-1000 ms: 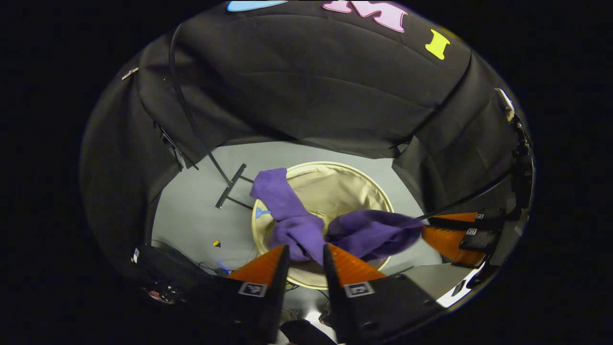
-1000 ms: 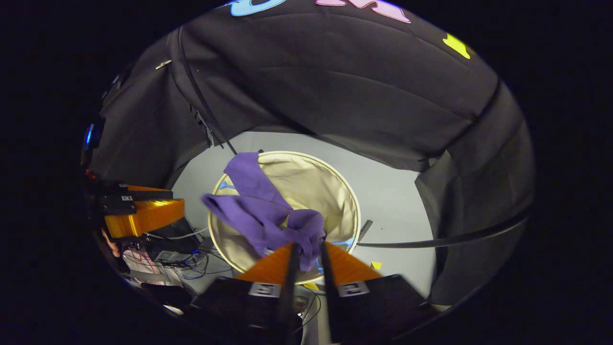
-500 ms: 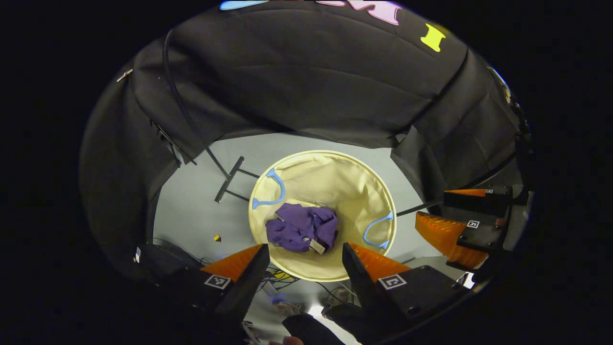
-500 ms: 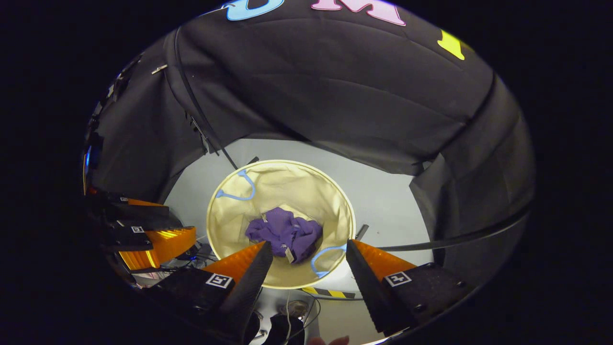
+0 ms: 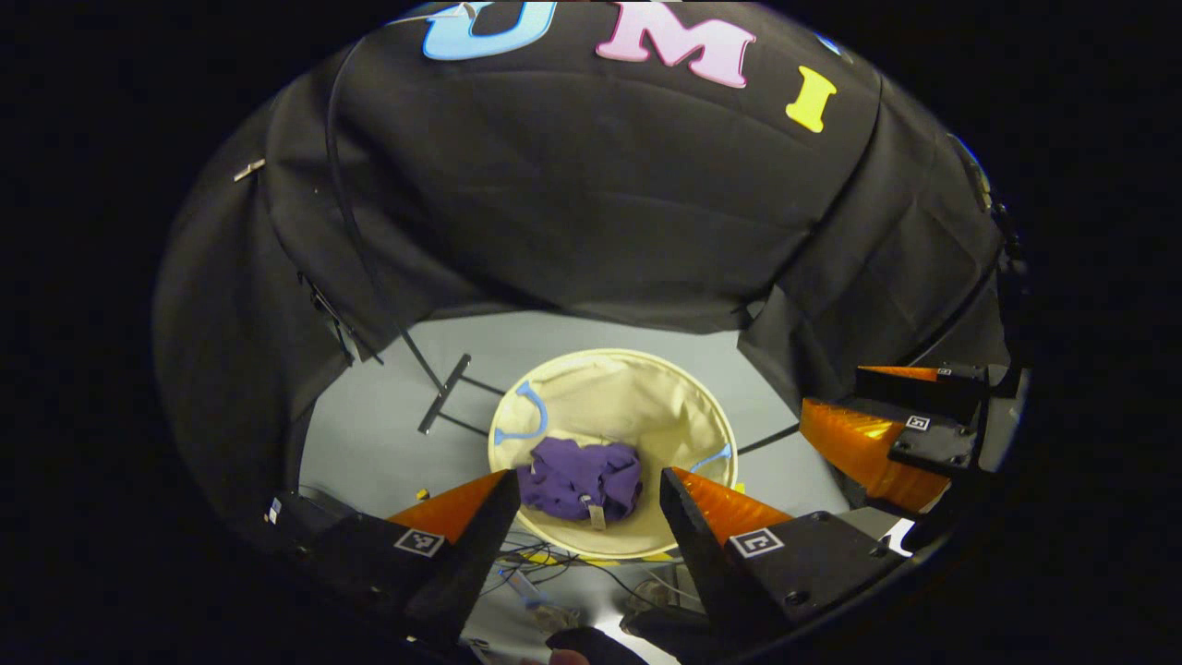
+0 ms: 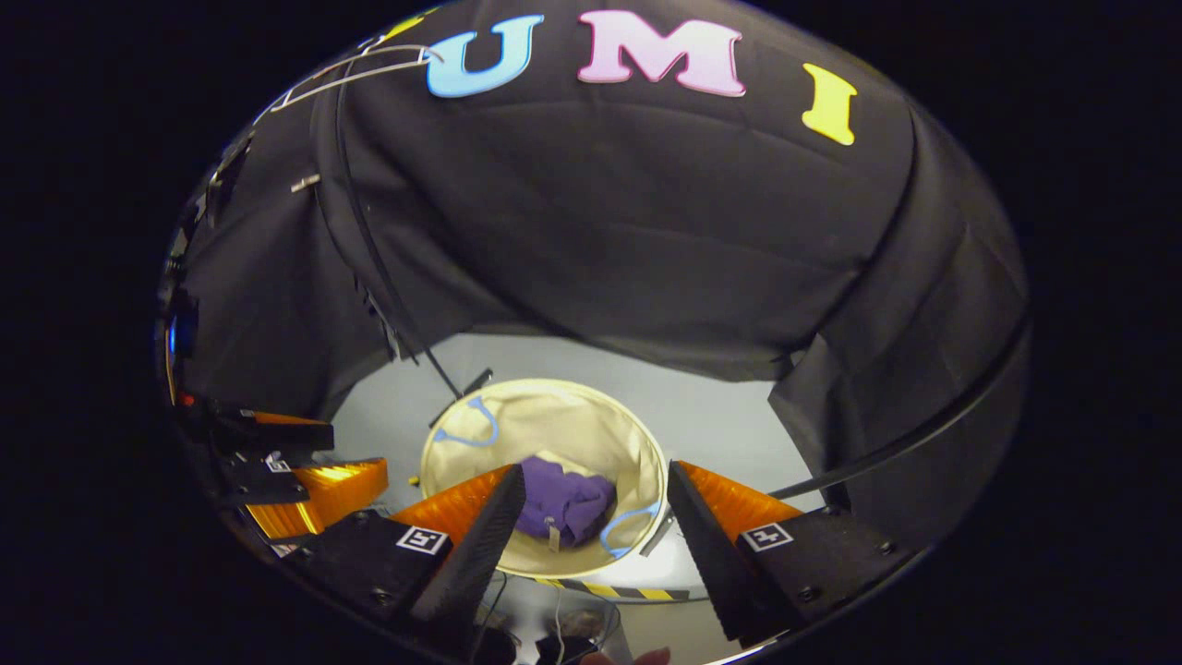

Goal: Grasp the clothes on the hanger with both hands and then place them into the laundry hamper below.

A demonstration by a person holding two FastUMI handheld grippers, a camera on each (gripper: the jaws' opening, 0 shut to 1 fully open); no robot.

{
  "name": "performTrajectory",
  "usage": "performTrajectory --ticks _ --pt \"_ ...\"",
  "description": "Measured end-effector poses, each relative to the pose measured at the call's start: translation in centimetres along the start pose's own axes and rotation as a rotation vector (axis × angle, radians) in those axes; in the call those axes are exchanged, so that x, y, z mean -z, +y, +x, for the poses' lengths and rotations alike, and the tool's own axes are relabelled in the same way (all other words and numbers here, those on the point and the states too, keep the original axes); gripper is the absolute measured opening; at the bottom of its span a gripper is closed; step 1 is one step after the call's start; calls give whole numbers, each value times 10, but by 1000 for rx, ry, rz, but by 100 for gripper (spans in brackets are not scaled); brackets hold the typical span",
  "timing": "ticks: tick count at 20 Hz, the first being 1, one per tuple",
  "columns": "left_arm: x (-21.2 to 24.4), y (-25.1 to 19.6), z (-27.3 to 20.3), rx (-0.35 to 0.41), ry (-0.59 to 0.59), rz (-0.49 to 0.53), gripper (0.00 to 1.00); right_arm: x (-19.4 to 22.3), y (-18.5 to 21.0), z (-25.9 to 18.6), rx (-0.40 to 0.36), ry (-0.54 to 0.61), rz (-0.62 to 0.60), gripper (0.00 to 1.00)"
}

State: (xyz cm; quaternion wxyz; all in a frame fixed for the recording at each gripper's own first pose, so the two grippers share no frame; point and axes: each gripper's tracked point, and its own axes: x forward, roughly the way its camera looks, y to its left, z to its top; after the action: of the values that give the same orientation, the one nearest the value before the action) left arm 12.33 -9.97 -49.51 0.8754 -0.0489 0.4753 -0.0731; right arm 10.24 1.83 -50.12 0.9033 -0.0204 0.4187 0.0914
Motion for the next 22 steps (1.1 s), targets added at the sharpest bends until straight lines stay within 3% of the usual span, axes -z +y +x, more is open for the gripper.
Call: performTrajectory --ticks 5,14,22 --pt "-46 -5 -73 14 -165 14 96 -77 -6 -65 52 -206 50 99" --pt "-125 -18 -210 34 -469 43 95 -176 -15 -191 89 -495 96 99" --pt "-186 -27 -340 -31 -759 57 95 -250 -5 -297 135 -755 44 98"
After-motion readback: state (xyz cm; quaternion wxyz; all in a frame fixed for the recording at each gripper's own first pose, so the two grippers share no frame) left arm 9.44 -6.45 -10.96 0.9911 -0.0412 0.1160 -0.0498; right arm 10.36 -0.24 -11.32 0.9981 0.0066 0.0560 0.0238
